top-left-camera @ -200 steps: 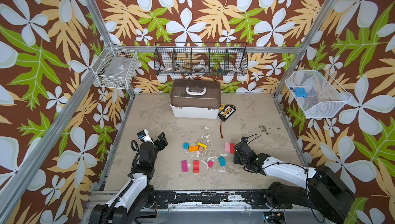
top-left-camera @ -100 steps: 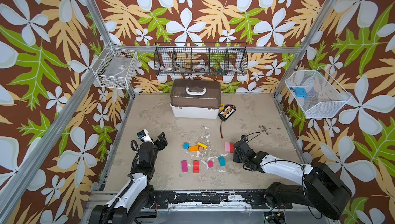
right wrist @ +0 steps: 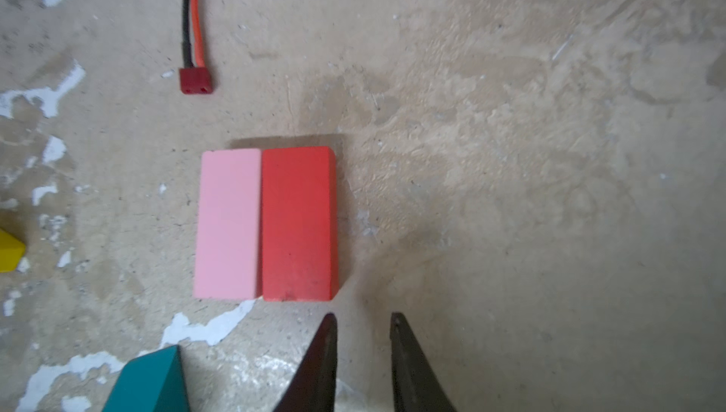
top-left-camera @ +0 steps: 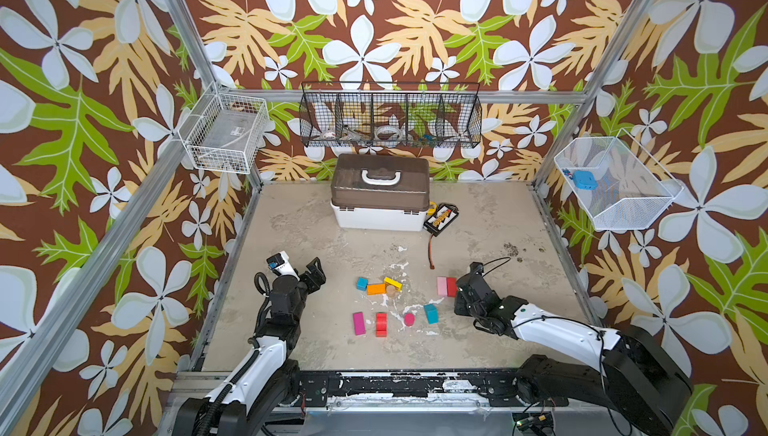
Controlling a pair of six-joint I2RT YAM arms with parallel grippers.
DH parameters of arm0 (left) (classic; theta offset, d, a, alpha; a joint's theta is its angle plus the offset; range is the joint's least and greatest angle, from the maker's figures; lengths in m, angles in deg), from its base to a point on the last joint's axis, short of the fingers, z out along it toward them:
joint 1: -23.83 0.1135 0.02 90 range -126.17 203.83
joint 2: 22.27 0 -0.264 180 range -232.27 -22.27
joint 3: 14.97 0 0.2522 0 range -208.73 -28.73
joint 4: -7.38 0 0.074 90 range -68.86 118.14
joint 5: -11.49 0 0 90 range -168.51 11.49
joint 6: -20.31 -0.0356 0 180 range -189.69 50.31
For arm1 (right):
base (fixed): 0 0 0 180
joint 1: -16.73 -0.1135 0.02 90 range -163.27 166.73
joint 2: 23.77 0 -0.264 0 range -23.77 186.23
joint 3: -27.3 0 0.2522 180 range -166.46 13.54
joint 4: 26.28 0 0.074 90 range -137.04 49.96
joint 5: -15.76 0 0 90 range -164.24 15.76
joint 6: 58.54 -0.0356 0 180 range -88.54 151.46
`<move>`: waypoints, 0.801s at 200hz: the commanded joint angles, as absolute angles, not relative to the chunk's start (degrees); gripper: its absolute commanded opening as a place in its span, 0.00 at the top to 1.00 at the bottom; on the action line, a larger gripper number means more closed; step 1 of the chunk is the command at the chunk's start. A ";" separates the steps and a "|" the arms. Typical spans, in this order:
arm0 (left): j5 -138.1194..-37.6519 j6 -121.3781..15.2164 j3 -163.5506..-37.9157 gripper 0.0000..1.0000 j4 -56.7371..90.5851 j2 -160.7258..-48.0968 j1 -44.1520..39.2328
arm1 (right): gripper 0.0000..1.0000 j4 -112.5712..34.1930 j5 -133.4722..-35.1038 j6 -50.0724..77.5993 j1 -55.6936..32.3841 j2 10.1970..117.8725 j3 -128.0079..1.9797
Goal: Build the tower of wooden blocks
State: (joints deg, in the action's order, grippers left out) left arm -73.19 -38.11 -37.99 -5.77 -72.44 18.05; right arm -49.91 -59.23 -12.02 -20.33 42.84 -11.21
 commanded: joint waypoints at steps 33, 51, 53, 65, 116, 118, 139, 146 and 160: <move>-77.86 -35.06 -42.55 0.20 -0.77 -70.83 6.81 | 0.77 -47.66 -57.46 -13.12 -15.93 39.51 -10.07; -75.40 -35.01 -44.61 0.19 0.05 -72.14 0.14 | 0.79 -45.95 -60.35 -11.72 -11.85 41.79 -10.70; -75.30 -34.98 -44.81 0.19 0.05 -72.42 -0.55 | 0.79 -45.80 -60.59 -11.70 -11.53 42.04 -10.74; -74.93 -34.63 -46.21 0.19 0.00 -74.64 -3.95 | 0.79 -44.38 -62.01 -10.82 -10.61 43.52 -10.97; -72.32 -33.35 -53.50 0.20 -0.30 -86.11 -16.59 | 0.84 -42.41 -66.05 -8.68 -10.43 51.73 -14.15; -72.11 -33.31 -53.76 0.20 -0.37 -86.57 -17.04 | 0.84 -42.23 -66.21 -8.67 -10.43 52.02 -14.15; -70.89 -33.21 -56.07 0.20 -0.64 -90.07 -20.16 | 0.87 -41.62 -67.33 -8.31 -10.43 54.36 -14.80; -70.73 -32.99 -56.53 0.20 -0.85 -90.94 -20.79 | 0.87 -41.56 -67.45 -8.26 -10.50 54.86 -15.00; -70.87 -32.86 -57.22 0.20 -1.43 -92.30 -21.62 | 0.88 -41.39 -67.88 -8.04 -10.51 55.36 -15.11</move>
